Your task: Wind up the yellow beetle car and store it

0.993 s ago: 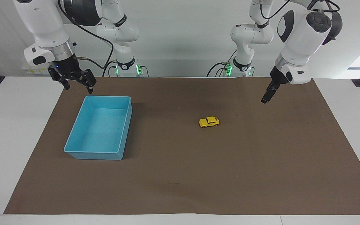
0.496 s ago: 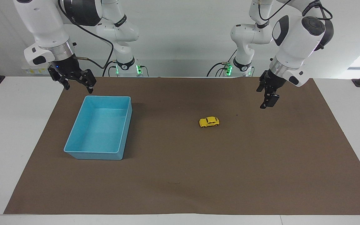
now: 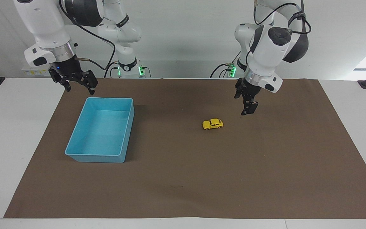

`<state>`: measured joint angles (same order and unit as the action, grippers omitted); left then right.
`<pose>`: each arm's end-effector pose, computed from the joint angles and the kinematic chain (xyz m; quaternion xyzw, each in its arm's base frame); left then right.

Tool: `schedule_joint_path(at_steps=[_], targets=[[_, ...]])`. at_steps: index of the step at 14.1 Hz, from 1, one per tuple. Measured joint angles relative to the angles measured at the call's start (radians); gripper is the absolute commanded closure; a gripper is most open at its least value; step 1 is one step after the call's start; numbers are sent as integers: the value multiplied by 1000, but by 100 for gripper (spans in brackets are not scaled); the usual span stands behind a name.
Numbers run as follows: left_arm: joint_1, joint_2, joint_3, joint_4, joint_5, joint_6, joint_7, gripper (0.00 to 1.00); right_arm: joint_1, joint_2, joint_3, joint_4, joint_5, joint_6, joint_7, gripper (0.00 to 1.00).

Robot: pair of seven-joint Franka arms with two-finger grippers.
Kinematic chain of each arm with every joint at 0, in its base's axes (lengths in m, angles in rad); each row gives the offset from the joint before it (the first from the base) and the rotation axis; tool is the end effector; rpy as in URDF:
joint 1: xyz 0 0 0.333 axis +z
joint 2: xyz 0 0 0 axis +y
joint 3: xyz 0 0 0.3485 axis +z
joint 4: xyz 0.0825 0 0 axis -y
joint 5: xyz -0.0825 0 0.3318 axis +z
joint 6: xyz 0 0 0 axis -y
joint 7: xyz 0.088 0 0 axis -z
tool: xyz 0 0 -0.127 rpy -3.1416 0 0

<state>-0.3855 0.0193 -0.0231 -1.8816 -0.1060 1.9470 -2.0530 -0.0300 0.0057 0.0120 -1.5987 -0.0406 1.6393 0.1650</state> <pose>0.4771 -0.2163 0.5280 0.6660 0.7439 -0.0394 0.0383 0.5111 -0.0141 0.6286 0.9956 -0.0903 0.0189 0.0189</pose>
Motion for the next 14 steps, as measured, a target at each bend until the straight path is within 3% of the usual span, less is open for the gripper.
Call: schedule_joint_path(at_steps=[7,10,14], targets=[[-147,148,-1,-66,17,185,-197,0,0,0,0,0,0,0,0,0],[-167,155,-1,-154,17,296,-232,0,0,0,0,0,0,0,0,0],[-168,155,11,-193,17,348,-242,0,0,0,0,0,0,0,0,0]])
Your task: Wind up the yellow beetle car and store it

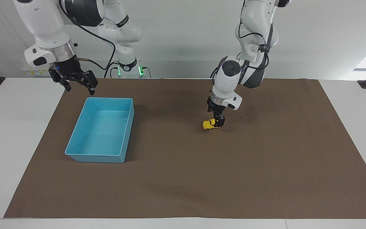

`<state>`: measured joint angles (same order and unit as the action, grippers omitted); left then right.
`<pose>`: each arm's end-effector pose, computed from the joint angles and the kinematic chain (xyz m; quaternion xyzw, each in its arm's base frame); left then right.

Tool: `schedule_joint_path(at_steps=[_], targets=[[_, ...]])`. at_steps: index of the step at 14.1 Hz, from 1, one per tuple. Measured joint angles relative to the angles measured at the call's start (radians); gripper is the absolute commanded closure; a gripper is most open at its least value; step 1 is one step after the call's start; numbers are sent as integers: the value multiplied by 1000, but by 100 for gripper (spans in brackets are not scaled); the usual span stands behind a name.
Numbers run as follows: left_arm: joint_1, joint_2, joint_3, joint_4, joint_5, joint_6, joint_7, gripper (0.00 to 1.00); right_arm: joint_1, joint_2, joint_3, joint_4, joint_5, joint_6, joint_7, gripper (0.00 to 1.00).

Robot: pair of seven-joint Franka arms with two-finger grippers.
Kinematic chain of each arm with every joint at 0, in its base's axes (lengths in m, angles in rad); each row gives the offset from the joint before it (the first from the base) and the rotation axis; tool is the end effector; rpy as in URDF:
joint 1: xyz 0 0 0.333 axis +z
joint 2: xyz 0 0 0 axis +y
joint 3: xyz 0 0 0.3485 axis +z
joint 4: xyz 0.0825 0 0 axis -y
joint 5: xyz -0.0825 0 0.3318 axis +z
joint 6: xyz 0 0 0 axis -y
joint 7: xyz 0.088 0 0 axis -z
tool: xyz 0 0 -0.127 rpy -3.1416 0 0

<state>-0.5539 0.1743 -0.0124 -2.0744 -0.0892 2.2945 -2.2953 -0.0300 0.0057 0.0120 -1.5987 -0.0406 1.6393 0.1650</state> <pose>0.4589 -0.2953 0.3954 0.6262 0.7785 -0.0316 0.0275 0.5111 -0.0141 0.6286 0.9956 -0.0903 0.0189 0.0189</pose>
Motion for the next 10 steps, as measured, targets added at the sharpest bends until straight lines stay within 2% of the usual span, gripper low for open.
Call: schedule_joint_path(at_steps=[4,10], targets=[[0,1,9,-14,0,54,-10,0,0,0,0,0,0,0,0,0],[1,47,16,-19,0,96,-16,0,0,0,0,0,0,0,0,0]])
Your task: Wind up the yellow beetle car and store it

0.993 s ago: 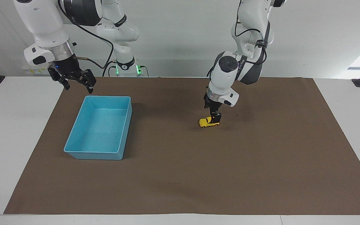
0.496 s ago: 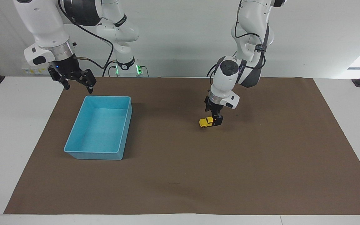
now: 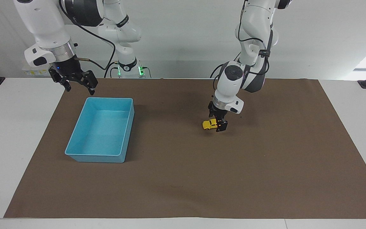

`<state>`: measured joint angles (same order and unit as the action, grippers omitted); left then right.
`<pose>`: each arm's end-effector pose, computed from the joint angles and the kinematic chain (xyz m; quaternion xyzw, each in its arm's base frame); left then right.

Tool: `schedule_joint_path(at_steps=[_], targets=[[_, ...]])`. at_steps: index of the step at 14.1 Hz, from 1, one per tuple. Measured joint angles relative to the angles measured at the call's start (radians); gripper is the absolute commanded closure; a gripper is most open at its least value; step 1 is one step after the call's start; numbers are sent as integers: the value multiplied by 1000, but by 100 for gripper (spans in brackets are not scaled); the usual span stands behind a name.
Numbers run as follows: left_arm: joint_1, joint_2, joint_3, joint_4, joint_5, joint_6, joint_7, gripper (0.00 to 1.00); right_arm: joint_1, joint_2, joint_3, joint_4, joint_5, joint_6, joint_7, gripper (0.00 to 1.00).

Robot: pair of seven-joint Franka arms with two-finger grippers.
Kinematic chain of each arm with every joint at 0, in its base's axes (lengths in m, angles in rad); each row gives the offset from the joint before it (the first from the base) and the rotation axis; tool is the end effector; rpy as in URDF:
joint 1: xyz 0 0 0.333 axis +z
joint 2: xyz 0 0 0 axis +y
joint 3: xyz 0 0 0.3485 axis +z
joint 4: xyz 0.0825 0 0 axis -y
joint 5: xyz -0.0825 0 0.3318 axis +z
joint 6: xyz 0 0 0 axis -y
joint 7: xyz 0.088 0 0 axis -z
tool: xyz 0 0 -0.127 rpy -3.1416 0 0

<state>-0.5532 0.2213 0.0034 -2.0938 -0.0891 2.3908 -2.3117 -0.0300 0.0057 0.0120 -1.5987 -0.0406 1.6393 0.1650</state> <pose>0.4716 -0.2914 0.3709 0.6112 0.7900 -0.0256 0.0418 0.5111 -0.0141 0.6286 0.9956 -0.0903 0.0189 0.0189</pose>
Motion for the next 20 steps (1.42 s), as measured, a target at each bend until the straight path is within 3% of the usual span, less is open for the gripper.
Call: schedule_joint_path(at_steps=[2,3,4,6,7,14,20], targets=[[0,13,0,0,0,11,0,0,0,0,0,0,0,0,0,0],[0,14,-1,-1,0,11,0,17,0,0,0,0,0,0,0,0],[0,15,-2,-3,0,11,0,47,0,0,0,0,0,0,0,0],[0,15,-5,-5,0,11,1,86,0,0,0,0,0,0,0,0],[0,14,-8,-5,0,10,4,100,0,0,0,0,0,0,0,0],[5,-10,-9,-33,2,15,79,100,0,0,0,0,0,0,0,0],[83,-68,-11,-111,-3,13,168,100,0,0,0,0,0,0,0,0]])
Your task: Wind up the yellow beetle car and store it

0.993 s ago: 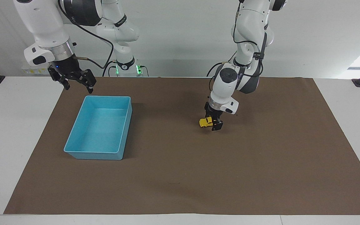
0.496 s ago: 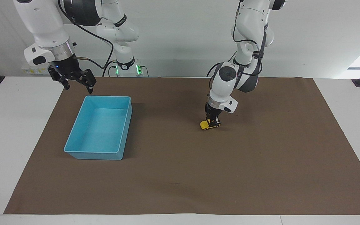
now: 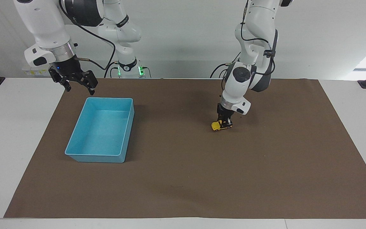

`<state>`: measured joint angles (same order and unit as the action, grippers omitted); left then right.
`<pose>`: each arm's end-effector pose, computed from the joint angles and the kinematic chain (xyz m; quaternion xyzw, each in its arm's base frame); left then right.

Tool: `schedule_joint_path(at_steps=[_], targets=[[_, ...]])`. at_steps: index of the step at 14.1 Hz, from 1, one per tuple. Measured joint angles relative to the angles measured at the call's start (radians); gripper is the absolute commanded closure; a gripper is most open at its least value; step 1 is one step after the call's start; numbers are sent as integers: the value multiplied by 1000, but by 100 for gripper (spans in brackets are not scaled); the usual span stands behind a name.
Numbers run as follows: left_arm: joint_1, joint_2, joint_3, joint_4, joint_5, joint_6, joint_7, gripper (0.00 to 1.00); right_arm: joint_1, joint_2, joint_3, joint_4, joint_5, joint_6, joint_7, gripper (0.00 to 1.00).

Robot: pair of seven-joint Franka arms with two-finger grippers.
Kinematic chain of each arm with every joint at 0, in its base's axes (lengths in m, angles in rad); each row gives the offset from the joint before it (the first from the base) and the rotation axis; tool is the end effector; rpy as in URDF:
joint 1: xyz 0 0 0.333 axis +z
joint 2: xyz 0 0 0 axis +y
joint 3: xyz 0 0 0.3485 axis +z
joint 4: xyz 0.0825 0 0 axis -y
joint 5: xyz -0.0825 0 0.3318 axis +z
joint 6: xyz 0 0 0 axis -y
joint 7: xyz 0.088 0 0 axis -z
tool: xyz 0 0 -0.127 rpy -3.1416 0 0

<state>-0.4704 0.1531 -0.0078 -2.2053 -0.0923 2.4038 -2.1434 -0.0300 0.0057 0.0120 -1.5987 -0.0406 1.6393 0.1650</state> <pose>0.4617 -0.2413 0.3651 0.6473 0.7612 -0.0255 0.0302 0.5111 -0.0141 0.6286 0.9956 -0.0903 0.0189 0.0189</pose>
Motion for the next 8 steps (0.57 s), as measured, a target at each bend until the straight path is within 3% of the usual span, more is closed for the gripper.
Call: schedule_joint_path(at_steps=[6,8], targets=[[113,-40,-3,-50,-9,-15,82,95,0,0,0,0,0,0,0,0],[133,-44,-3,-54,-10,-18,97,88,0,0,0,0,0,0,0,0]])
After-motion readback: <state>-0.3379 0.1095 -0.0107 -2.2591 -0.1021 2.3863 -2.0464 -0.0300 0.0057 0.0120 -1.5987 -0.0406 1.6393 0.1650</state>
